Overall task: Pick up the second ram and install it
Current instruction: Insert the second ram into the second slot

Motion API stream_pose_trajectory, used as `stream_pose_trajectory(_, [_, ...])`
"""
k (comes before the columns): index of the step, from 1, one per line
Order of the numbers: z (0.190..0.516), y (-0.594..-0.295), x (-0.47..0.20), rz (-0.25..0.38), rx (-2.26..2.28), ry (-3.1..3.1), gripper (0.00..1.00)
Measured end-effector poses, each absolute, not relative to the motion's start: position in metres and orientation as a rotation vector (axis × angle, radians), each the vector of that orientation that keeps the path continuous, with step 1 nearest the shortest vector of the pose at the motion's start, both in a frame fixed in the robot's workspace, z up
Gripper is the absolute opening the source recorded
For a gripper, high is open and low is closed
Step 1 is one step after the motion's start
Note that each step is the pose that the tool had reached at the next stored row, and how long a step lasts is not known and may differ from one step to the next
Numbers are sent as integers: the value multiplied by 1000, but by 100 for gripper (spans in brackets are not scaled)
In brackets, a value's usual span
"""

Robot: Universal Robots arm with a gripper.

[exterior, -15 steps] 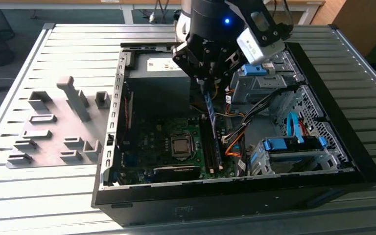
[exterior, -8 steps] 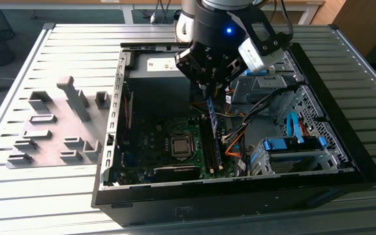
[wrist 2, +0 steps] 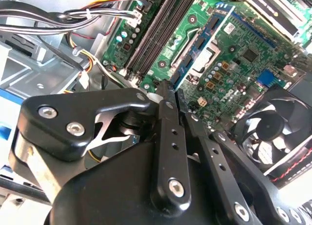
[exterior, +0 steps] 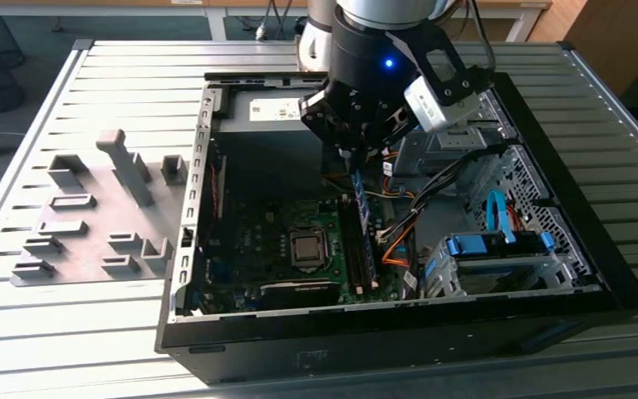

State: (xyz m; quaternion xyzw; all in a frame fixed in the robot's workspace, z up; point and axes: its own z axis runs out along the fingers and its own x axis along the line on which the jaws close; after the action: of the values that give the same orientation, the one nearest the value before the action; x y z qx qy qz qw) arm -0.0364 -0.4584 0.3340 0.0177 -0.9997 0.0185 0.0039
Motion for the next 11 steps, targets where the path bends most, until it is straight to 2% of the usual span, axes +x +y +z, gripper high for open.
stream_pose_trajectory(11, [334, -458, -36, 58, 55, -3133, 14])
